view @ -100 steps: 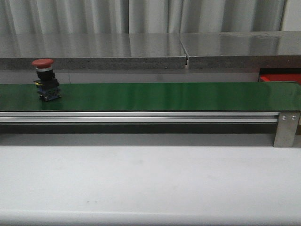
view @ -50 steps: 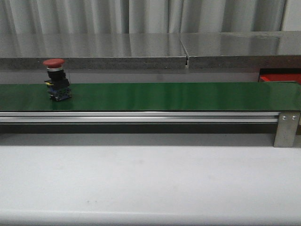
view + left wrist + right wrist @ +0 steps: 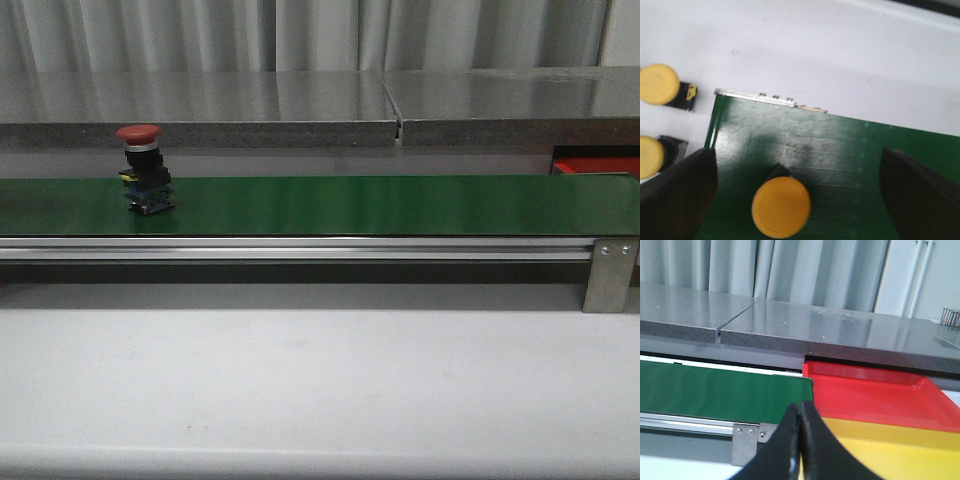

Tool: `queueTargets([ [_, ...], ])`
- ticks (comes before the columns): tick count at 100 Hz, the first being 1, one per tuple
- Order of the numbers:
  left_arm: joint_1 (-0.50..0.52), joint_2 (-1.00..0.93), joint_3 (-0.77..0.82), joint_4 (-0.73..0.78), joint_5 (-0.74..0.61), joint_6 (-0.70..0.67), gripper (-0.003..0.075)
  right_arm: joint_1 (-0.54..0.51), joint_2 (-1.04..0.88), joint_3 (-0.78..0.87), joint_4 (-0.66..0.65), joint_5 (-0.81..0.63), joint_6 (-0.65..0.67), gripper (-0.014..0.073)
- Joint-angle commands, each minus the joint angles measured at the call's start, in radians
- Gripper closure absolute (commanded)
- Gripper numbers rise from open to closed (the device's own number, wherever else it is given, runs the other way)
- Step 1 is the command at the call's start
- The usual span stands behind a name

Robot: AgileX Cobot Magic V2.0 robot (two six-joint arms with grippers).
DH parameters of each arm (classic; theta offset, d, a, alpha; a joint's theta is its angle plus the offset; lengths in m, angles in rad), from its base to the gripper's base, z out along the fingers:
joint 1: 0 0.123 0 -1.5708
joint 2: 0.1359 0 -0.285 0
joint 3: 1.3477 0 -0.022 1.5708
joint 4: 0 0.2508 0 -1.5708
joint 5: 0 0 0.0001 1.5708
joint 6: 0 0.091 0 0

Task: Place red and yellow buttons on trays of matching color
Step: 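Set the yellow button on the green belt and release it, then lower the right gripper over the red button riding the belt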

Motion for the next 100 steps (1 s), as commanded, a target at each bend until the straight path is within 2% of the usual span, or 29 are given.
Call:
queueTargets([
  [1, -0.039, -0.125, -0.020, -0.011, -0.071, 0.011, 0.0101, -0.006, -0.014, -0.022, -0.009, -0.081, -0.003, 0.0662],
  [18, -0.114, -0.282, 0.074, 0.033, -0.161, 0.011, 0.0101, -0.006, -0.014, -0.022, -0.009, -0.081, -0.003, 0.0662],
  [32, -0.167, -0.448, 0.241, 0.035, -0.293, 0.011, 0.0101, -0.006, -0.014, -0.022, -0.009, -0.081, -0.003, 0.0662],
  [43, -0.197, -0.585, 0.420, 0.035, -0.410, 0.012, 0.0101, -0.006, -0.014, -0.022, -0.009, -0.081, -0.003, 0.0662],
  [79, -0.198, -1.097, 1.064, 0.029, -0.736, 0.012, 0.0101, -0.006, -0.014, -0.022, -0.009, -0.083, -0.003, 0.0662],
  [100, -0.196, -1.354, 1.328, 0.029, -0.795, 0.012, 0.0104, -0.006, -0.014, -0.022, -0.009, -0.083, -0.003, 0.0662],
])
